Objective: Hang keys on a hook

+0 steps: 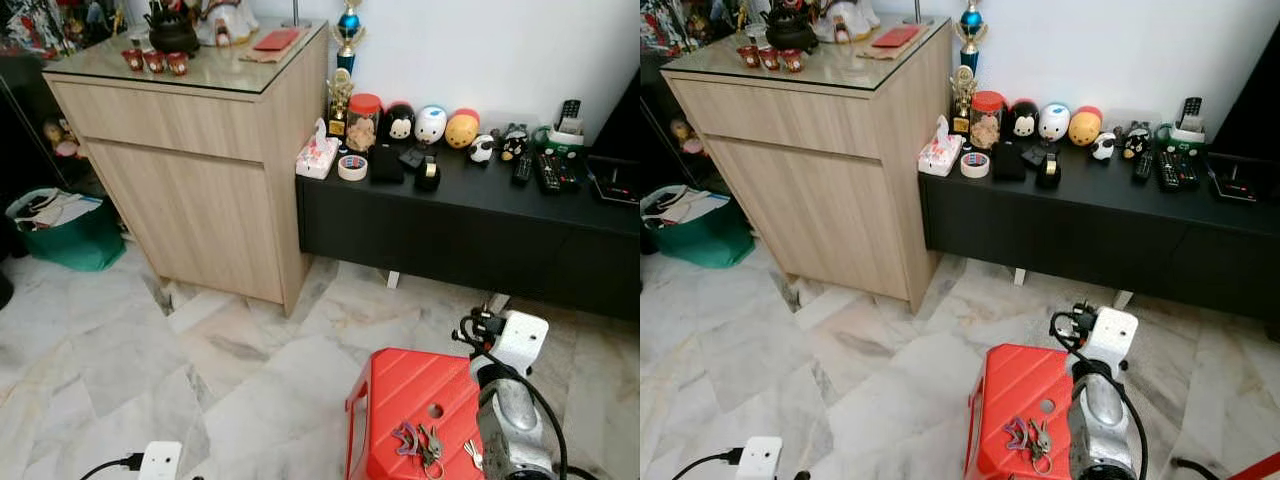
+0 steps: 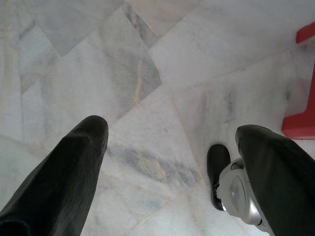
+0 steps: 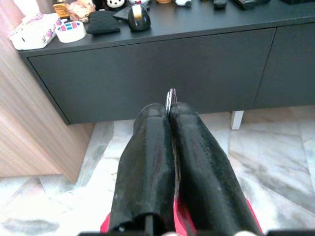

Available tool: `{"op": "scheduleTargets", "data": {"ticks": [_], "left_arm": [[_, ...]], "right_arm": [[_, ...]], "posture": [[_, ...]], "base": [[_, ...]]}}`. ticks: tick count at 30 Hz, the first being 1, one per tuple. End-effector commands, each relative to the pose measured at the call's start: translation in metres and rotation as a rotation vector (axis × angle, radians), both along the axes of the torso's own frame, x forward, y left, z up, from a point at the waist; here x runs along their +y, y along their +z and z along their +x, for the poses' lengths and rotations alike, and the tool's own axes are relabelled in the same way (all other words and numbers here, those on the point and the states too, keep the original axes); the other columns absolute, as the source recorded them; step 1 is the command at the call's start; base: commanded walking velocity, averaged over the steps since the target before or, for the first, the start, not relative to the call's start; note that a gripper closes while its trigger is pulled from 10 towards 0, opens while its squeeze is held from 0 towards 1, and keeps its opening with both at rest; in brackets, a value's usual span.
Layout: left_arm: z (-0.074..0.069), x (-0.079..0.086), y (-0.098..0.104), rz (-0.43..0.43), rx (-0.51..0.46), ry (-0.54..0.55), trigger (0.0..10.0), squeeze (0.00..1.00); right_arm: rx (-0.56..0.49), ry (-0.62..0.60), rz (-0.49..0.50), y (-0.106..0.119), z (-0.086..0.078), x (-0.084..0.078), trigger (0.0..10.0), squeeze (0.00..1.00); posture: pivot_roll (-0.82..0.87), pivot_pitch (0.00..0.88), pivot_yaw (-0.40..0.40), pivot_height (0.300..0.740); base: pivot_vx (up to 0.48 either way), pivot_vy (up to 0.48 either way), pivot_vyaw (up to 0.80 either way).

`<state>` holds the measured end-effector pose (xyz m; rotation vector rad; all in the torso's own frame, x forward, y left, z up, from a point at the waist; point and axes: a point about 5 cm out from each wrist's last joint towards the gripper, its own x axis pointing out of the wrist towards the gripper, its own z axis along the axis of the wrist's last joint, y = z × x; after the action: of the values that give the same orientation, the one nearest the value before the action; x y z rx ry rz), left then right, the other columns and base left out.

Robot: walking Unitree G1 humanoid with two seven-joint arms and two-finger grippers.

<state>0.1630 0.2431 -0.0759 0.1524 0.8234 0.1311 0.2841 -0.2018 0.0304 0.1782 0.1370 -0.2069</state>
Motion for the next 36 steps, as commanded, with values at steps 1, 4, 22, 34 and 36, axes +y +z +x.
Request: {"op": "scheduleTargets", "data": {"ticks": [1, 4, 22, 34, 36], "left_arm": [[-0.009, 0.004, -0.004, 0.001, 0.042, 0.003, 10.0, 0.00], [-0.009, 0.004, -0.004, -0.002, 0.045, 0.007, 10.0, 0.00], [-0.016, 0.003, -0.008, -0.021, 0.067, 0.054, 10.0, 0.00], [-0.017, 0.001, -0.009, -0.031, 0.070, 0.068, 10.0, 0.00], [-0.018, 0.002, -0.009, -0.031, 0.072, 0.070, 10.0, 0.00]], "right_arm": [[-0.022, 0.000, -0.012, 0.004, 0.001, 0.001, 10.0, 0.00], [-0.020, -0.008, -0.014, 0.004, 0.001, 0.000, 10.0, 0.00], [-0.018, -0.011, -0.029, 0.009, 0.008, -0.003, 10.0, 0.00], [-0.012, -0.017, -0.035, 0.009, 0.007, -0.009, 10.0, 0.00], [-0.011, -0.018, -0.034, 0.009, 0.007, -0.009, 10.0, 0.00]], "posture": [[-0.02, 0.000, 0.013, 0.740], [-0.02, 0.000, 0.013, 0.740], [0.00, 0.000, -0.019, 0.740], [0.00, 0.000, -0.026, 0.740], [0.00, 0.000, -0.026, 0.740]], "base": [[-0.262, 0.000, 0.00], [-0.266, 0.000, 0.00], [-0.270, 0.000, 0.00], [-0.242, 0.000, 0.00], [0.000, 0.000, 0.00]]}}
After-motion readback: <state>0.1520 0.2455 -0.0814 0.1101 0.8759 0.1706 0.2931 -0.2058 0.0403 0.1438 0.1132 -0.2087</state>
